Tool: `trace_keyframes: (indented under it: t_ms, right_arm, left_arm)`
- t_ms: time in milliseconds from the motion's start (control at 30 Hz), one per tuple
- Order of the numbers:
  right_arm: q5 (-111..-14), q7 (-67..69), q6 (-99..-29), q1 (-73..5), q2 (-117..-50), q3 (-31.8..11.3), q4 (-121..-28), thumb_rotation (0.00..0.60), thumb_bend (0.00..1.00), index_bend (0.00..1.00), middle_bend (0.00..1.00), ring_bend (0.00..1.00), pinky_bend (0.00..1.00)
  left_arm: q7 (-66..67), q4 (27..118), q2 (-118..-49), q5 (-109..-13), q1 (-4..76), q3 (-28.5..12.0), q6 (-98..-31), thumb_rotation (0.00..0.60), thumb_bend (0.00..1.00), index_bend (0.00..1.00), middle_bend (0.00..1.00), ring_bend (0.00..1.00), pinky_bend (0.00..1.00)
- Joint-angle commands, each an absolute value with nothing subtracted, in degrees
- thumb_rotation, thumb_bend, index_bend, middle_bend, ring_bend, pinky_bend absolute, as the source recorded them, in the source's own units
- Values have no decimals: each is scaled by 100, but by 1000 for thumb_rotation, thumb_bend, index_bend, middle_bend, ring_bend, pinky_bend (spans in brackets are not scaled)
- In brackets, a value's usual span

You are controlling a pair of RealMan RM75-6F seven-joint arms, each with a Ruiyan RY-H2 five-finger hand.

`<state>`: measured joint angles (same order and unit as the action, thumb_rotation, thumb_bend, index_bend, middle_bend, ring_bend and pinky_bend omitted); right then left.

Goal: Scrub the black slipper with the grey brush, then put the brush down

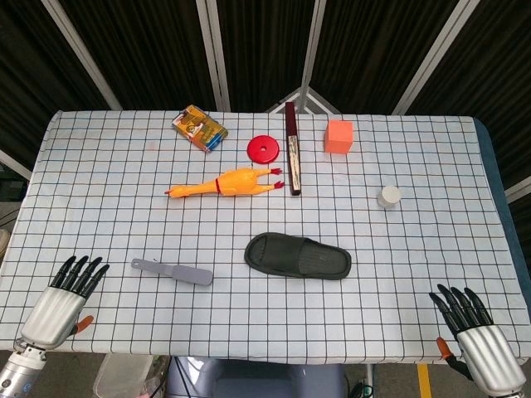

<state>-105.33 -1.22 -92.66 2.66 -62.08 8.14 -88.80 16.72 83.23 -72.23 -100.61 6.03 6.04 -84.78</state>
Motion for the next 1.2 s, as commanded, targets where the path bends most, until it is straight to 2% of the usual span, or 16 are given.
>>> trace_keyframes:
  t_ms: [33, 200, 300, 433, 533, 700, 800, 967, 1067, 1133, 1200]
  right_arm:
    - [-10519, -133, -9225, 246, -6196, 814, -8900, 600, 479, 0, 0, 0, 0]
    - [-10559, -112, -9209, 237, -6160, 842, -8886, 600, 480, 0, 0, 0, 0]
    - [-10528, -5, -9227, 238, -6120, 838, -8896, 600, 480, 0, 0, 0, 0]
    - [-10477, 119, -9201, 216, -6086, 824, -8867, 600, 479, 0, 0, 0, 0]
    - [-10442, 194, -9115, 174, -6071, 824, -8858, 600, 479, 0, 0, 0, 0]
    - [-10361, 344, -8979, 100, -6043, 810, -8843, 600, 480, 0, 0, 0, 0]
    - [-10332, 422, -8927, 72, -6021, 811, -8820, 600, 479, 0, 0, 0, 0]
    - [-10285, 543, -8911, 53, -5996, 798, -8781, 600, 480, 0, 0, 0, 0]
    - [-10244, 638, -8908, 50, -5976, 790, -8757, 600, 480, 0, 0, 0, 0]
    - [-10217, 696, -8905, 44, -5966, 782, -8743, 600, 480, 0, 0, 0, 0]
    - [-10184, 742, -8889, 37, -5962, 772, -8725, 600, 480, 0, 0, 0, 0]
  left_arm:
    - [1709, 8267, -7250, -10083, 600, 605, -8497, 600, 40, 0, 35, 0, 45]
    - [1724, 8186, -7370, -10186, 617, 554, -8618, 600, 40, 26, 91, 38, 115]
    - [1662, 8082, -7580, -10230, 686, 463, -8652, 600, 60, 106, 142, 76, 140]
    - [1779, 7856, -8024, -10132, 879, 279, -8406, 600, 148, 263, 53, 63, 158]
    - [1898, 7676, -8395, -10054, 997, 151, -8269, 600, 195, 317, 52, 55, 160]
    - [2066, 7479, -8931, -9966, 1161, 107, -7950, 600, 254, 319, 55, 55, 160]
    - [2164, 7456, -9193, -9919, 1241, 101, -7798, 600, 295, 283, 97, 61, 162]
    - [2208, 7442, -9510, -9955, 1331, 54, -7817, 600, 313, 273, 224, 169, 225]
    - [2304, 7426, -9701, -9885, 1376, -14, -7787, 600, 313, 262, 274, 236, 314]
    - [2273, 7457, -9788, -9833, 1412, -48, -7748, 600, 313, 257, 345, 311, 369]
    - [2210, 7524, -9852, -9748, 1441, -95, -7704, 600, 313, 255, 376, 341, 391]
